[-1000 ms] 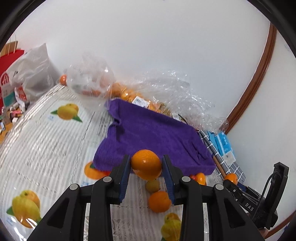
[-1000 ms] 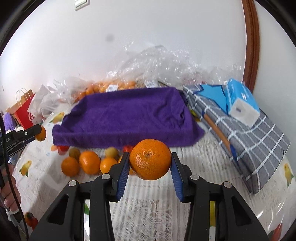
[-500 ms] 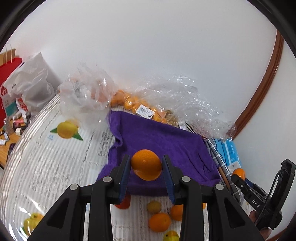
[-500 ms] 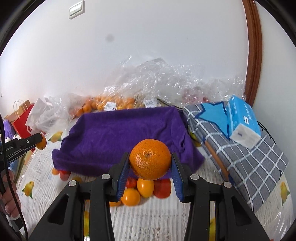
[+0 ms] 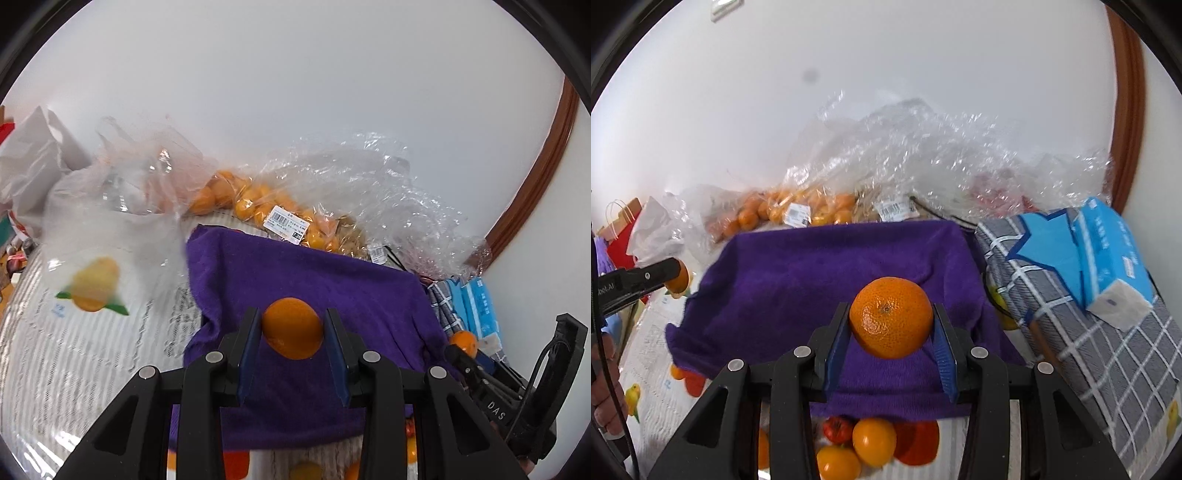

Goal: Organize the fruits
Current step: 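Lift both held fruits and carry them over the purple towel, then open right gripper releasing the orange while left gripper releases the tangerine onto towel, then move right tool to an oval orange while left tool approaches a large orange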

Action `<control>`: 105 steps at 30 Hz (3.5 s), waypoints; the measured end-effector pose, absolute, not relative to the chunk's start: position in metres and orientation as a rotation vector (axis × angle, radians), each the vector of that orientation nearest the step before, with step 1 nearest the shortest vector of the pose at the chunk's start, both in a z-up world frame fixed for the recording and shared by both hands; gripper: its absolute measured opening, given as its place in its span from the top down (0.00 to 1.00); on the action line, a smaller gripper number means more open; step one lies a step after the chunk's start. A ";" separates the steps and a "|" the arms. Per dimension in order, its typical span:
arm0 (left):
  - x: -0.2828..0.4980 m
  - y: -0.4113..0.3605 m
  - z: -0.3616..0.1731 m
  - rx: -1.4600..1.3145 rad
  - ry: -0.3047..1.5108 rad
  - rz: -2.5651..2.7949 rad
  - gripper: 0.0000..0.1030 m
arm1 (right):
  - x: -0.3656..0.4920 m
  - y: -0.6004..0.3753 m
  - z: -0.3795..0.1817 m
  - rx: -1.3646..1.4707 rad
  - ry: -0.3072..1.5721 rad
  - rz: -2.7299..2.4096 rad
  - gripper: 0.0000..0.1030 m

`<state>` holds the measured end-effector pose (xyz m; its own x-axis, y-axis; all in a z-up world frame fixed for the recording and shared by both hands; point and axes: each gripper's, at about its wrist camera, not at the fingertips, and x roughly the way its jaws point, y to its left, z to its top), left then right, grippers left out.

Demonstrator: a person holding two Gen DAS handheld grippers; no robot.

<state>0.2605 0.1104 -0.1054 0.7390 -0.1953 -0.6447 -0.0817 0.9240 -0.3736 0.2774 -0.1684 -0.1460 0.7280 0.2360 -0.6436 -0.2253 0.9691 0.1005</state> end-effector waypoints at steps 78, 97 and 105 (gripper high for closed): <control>0.107 0.090 -0.140 -0.240 0.871 -0.042 0.52 | 0.128 -0.191 -0.171 0.037 0.761 0.211 0.57; 0.127 0.108 -0.178 -0.323 0.823 -0.171 0.49 | 0.216 -0.175 -0.199 0.106 0.863 0.291 0.70; 0.126 0.100 -0.178 -0.304 0.828 -0.205 0.49 | 0.224 -0.180 -0.203 0.143 0.874 0.331 0.71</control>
